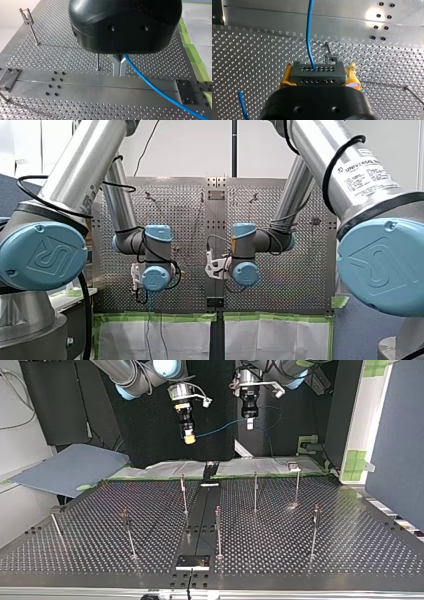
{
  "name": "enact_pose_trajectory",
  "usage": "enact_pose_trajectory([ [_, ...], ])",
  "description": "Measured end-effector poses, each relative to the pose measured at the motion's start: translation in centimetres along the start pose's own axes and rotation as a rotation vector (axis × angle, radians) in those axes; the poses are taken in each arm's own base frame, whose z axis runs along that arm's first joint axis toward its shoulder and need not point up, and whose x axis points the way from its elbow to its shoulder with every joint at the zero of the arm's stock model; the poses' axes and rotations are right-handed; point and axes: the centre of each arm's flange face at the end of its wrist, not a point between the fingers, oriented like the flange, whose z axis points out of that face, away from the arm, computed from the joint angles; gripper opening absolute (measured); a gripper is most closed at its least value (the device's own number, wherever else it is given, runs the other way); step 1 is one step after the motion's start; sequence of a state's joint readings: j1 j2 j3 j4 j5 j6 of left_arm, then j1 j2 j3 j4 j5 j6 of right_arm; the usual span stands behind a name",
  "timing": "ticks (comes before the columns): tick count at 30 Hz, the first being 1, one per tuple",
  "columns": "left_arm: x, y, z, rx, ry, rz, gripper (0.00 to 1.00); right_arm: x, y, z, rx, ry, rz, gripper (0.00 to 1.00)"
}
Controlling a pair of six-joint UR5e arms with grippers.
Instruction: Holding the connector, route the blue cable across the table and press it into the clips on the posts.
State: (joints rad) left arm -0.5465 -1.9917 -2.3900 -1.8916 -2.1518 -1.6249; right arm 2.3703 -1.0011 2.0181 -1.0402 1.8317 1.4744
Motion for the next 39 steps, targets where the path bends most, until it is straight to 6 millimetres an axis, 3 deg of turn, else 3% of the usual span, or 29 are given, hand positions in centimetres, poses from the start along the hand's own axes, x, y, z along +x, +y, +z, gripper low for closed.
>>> enact_pose_trajectory([
  [21, 0.0, 0.0, -0.1, 0.001, 0.0, 0.0, 0.0, 0.0, 0.0, 0.0, 0.0, 0.0, 0.0, 0.0],
  [26, -0.3, 0.3, -2.2, -0.001, 0.027, 0.011, 0.0, -0.9, -0.1, 0.0, -0.008, -0.029, -0.024, 0.0],
  [32, -0.9, 1.2, -5.5, -0.011, 0.065, 0.042, 0.0, -3.7, -0.1, -0.8, -0.005, -0.119, -0.058, 0.0],
  [39, -2.4, 1.8, -6.1, -0.057, 0.054, 0.038, 0.0, -4.8, 0.0, -1.7, 0.003, -0.192, -0.079, 0.0],
])
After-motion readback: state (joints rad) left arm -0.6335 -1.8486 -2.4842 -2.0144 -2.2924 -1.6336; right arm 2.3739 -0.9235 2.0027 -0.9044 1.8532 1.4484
